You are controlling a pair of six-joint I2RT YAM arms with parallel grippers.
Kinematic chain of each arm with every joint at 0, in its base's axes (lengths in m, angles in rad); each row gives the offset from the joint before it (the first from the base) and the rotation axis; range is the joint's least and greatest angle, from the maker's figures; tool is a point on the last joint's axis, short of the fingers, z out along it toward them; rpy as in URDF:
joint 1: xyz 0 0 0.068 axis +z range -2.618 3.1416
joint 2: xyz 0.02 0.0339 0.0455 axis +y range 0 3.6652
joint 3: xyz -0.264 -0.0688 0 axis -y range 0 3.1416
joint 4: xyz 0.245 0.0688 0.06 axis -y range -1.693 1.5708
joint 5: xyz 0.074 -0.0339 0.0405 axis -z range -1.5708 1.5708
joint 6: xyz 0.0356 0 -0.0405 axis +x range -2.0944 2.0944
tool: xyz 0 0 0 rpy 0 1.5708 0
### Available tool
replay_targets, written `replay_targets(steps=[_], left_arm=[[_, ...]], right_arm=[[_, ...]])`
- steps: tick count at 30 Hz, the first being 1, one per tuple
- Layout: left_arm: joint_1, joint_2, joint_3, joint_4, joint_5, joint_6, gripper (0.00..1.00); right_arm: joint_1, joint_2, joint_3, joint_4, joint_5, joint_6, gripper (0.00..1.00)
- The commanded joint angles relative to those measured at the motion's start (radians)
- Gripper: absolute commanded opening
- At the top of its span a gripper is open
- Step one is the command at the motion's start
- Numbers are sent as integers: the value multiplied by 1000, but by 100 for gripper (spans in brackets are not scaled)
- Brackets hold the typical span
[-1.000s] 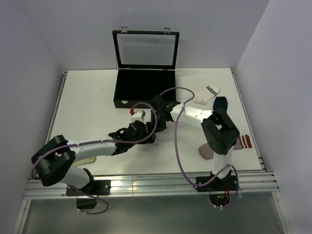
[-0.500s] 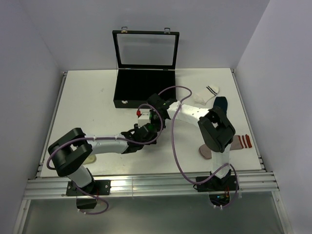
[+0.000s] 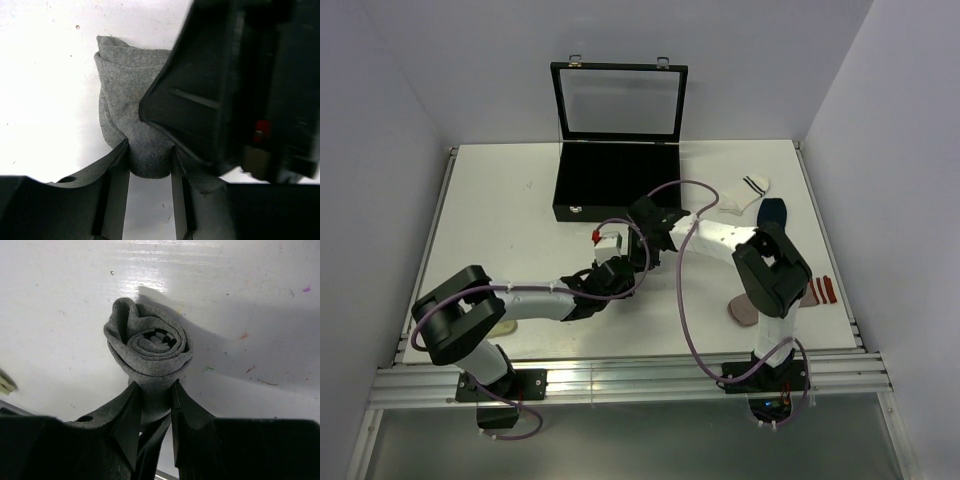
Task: Roll the socks
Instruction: Roll the sock at the center of the board, then pick up the sock at the center of the board.
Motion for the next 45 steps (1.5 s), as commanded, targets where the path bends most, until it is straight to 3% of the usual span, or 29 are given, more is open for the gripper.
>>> replay_targets(steps=[1, 4, 8, 15, 25, 45], left_arm=[[41, -17, -68, 7, 56, -20, 22], [65, -37, -113, 49, 123, -34, 22], [111, -62, -180, 111, 220, -71, 21], [185, -101, -265, 158, 317, -106, 21], [242, -105, -326, 205, 430, -128, 21], [283, -20, -328, 385, 653, -72, 18]], right_arm=[[1, -64, -83, 41, -79, 9, 28], [-20, -124, -162, 156, -132, 41, 39], [-50, -180, -250, 279, -169, 60, 43], [-85, -232, -376, 489, -246, 77, 59], [-93, -186, -434, 672, -295, 101, 61], [-93, -62, -390, 735, -350, 63, 60]])
